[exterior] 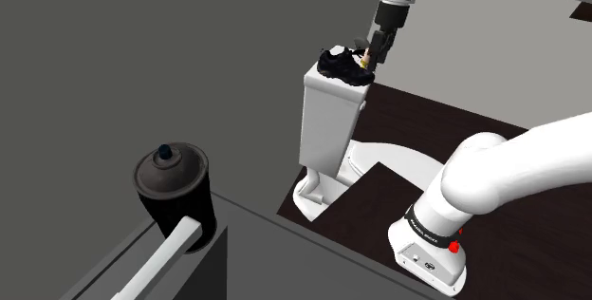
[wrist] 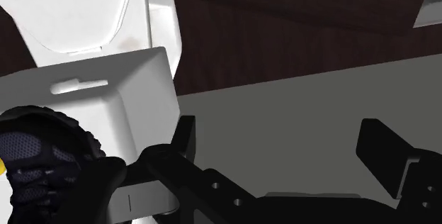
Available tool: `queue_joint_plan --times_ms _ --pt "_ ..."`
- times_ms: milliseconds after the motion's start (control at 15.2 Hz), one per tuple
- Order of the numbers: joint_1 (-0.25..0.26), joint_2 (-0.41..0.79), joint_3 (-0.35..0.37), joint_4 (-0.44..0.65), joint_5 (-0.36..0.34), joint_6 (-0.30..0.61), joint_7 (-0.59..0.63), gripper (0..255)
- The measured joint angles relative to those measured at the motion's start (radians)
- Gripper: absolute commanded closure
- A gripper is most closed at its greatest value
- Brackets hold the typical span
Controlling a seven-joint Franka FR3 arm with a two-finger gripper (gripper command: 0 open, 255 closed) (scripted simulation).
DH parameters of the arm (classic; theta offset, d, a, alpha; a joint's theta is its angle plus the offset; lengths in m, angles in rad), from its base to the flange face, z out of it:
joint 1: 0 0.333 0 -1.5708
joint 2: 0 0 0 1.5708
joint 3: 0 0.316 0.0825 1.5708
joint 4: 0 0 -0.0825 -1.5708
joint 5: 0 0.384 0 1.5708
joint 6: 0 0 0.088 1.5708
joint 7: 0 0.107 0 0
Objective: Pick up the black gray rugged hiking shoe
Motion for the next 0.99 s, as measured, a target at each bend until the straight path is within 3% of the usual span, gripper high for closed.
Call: queue_joint_plan --times_ms 594,990 --pt "0.008 0.264 -0.168 0.202 -0.014 0.109 -0.293 0" --pt "0.010 0.487 -0.257 0.401 0.056 0.147 -0.496 0"
